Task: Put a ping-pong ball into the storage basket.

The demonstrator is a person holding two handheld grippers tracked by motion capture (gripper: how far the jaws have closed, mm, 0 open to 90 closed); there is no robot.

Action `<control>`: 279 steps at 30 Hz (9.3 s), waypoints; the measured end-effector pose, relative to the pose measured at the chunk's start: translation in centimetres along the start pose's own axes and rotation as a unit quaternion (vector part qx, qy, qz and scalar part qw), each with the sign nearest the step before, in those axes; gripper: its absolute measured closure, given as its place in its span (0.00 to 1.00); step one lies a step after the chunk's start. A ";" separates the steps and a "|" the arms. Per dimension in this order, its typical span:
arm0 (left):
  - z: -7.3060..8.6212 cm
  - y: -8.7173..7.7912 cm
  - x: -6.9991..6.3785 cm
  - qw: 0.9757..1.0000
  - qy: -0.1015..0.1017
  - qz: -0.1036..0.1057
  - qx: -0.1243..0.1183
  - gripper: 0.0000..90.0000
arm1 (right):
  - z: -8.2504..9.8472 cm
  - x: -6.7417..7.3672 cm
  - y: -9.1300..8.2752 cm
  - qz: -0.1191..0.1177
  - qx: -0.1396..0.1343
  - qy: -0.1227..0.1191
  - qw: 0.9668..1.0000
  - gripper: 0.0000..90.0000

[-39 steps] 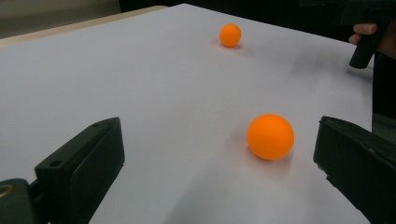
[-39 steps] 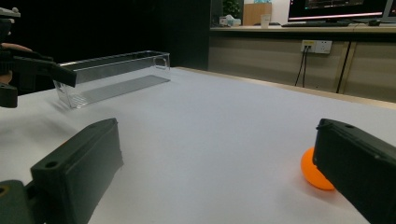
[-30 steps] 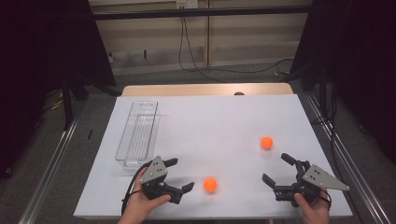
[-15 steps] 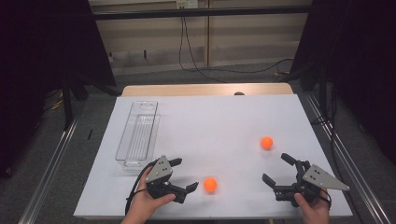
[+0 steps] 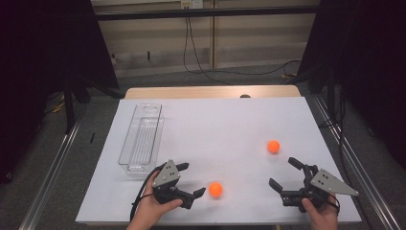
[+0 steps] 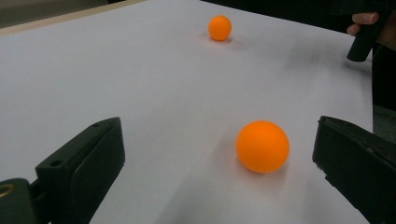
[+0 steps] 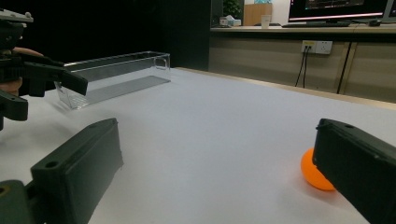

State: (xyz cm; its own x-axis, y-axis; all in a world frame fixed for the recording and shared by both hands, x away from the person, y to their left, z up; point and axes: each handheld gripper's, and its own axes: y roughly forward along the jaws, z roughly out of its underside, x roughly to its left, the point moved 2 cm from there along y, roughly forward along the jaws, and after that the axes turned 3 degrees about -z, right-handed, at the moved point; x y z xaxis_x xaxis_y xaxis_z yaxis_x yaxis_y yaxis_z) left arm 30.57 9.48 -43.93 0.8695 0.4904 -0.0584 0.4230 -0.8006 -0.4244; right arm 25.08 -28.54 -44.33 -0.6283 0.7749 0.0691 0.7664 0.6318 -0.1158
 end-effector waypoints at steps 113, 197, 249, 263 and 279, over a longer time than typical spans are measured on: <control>-0.4 4.4 -2.1 0.992 0.019 0.045 0.115 0.10 | -0.1 0.0 -0.1 -0.003 -0.001 -0.001 1.000 0.01; -0.1 6.1 -2.4 0.984 0.042 0.077 0.154 0.51 | -0.2 0.0 -0.2 -0.002 -0.004 -0.001 1.000 0.01; -0.9 5.6 -1.9 0.985 0.002 0.086 0.152 0.56 | -0.2 -0.1 -0.2 -0.004 -0.004 -0.002 1.000 0.01; -1.9 5.3 -1.5 0.986 -0.004 0.079 0.146 0.56 | -0.2 -0.1 -0.2 -0.004 -0.004 -0.001 1.000 0.01; -3.2 4.7 -0.7 0.988 -0.018 0.071 0.137 0.57 | -0.2 -0.1 -0.2 -0.004 -0.003 -0.001 1.000 0.01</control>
State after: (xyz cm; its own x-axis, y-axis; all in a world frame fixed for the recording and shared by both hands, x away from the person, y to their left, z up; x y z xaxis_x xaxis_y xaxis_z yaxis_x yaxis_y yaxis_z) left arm 32.78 4.27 -42.95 0.9033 0.3962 -0.1648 0.2090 -0.7416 -0.6374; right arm 25.00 -28.71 -44.15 -0.6345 0.7699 0.0680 0.7623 0.6379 -0.1089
